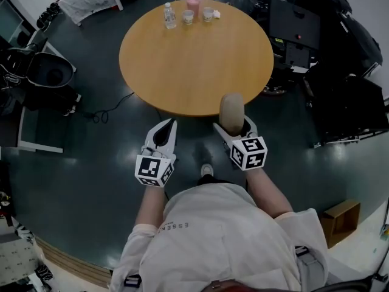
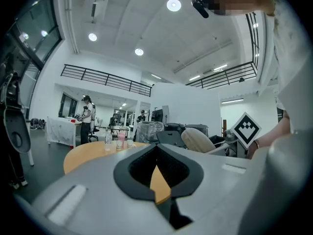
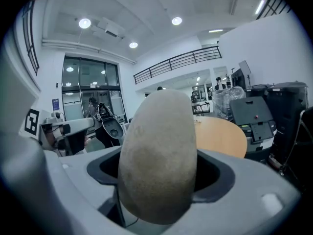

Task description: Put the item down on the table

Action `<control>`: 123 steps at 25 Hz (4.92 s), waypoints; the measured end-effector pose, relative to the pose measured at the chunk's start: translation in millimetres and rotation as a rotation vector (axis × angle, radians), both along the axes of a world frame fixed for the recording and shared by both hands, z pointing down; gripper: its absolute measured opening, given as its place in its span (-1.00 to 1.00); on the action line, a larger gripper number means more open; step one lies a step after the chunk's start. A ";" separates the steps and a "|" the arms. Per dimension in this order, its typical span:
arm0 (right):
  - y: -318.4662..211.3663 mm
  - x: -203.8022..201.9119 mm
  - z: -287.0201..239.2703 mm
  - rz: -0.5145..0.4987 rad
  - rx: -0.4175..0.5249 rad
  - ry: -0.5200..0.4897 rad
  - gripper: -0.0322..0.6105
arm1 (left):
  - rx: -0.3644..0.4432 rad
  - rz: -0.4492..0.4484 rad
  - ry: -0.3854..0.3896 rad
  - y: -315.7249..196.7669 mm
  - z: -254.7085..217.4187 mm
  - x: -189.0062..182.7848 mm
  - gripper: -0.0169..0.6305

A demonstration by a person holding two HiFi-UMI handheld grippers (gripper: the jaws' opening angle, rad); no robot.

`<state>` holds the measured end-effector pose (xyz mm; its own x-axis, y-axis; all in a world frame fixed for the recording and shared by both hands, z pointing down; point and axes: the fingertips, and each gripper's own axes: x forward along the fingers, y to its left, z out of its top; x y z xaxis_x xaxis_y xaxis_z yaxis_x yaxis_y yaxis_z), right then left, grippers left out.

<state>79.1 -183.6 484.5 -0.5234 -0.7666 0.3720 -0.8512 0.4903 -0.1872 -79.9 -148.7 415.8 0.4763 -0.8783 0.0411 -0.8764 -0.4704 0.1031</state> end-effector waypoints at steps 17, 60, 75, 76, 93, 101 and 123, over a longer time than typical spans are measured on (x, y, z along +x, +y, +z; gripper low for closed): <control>-143.3 2.0 26.1 -0.044 -0.078 0.047 0.30 | -0.038 0.000 0.012 -137.6 18.5 8.0 -0.90; -301.6 -110.4 154.9 -0.096 -0.438 0.195 0.41 | -0.151 0.042 0.066 -303.4 68.6 -58.7 -0.90; -222.8 -23.0 -55.3 0.063 0.133 0.021 -0.93 | 0.069 0.061 -0.006 -203.8 -55.4 1.1 -0.90; -213.1 -18.1 -58.2 0.056 0.151 0.020 -0.93 | 0.081 0.063 -0.003 -194.7 -57.2 6.7 -0.90; -48.4 7.1 -86.5 -0.028 0.345 0.061 -0.93 | 0.051 0.086 -0.024 -55.9 -45.4 46.4 -0.90; 19.8 15.5 -90.5 0.025 0.382 0.131 -0.93 | 0.036 0.130 -0.008 14.8 -39.3 45.6 -0.90; 247.0 -8.1 -101.9 0.018 0.412 0.094 -0.93 | 0.075 0.076 -0.024 229.1 -53.8 32.2 -0.90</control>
<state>71.0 63.5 382.6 -0.4869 -0.8700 0.0779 -0.8643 0.4927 0.1008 -47.7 80.4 362.0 0.5412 -0.8408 -0.0109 -0.8398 -0.5411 0.0445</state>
